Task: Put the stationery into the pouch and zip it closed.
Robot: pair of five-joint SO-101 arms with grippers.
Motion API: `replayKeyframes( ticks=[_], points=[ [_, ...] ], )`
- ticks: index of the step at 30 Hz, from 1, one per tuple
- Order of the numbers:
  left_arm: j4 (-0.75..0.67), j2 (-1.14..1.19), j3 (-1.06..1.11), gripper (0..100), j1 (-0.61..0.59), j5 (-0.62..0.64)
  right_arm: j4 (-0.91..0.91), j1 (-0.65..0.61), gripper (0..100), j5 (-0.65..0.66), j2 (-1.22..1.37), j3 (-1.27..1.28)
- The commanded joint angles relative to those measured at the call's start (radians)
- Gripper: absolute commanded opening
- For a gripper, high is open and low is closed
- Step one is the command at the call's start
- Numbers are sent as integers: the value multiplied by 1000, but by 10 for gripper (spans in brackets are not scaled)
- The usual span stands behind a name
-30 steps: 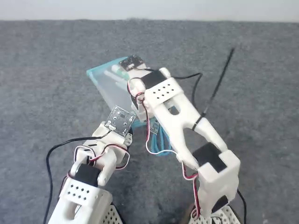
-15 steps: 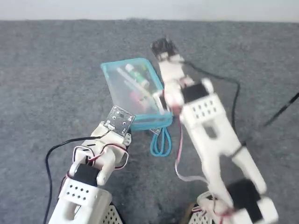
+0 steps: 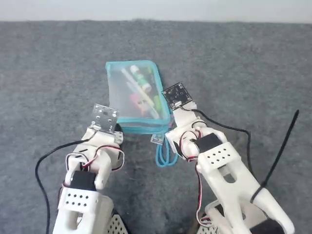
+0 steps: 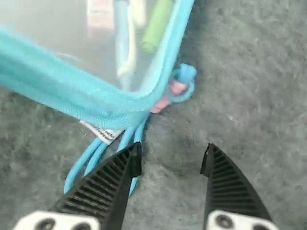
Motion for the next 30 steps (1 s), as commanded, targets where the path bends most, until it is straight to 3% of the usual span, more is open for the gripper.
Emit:
replayKeyframes(
  ticks=[1,6,15,19,23,30],
  points=[
    [-40,5,-54,11,-18,29,-22,-8,204,-66,-44,-23],
    [-41,5,-54,11,-18,31,-24,-28,205,-80,-1,-77],
    [-66,5,-48,12,-18,28,-24,-96,203,-84,364,-292],
    [-64,5,-47,12,-18,28,-24,-96,203,-190,506,-422],
    [-64,5,-47,12,-18,28,-24,-74,203,-275,644,-528],
    [-64,5,-47,12,-18,28,-24,15,202,-279,762,-620]
  ],
)
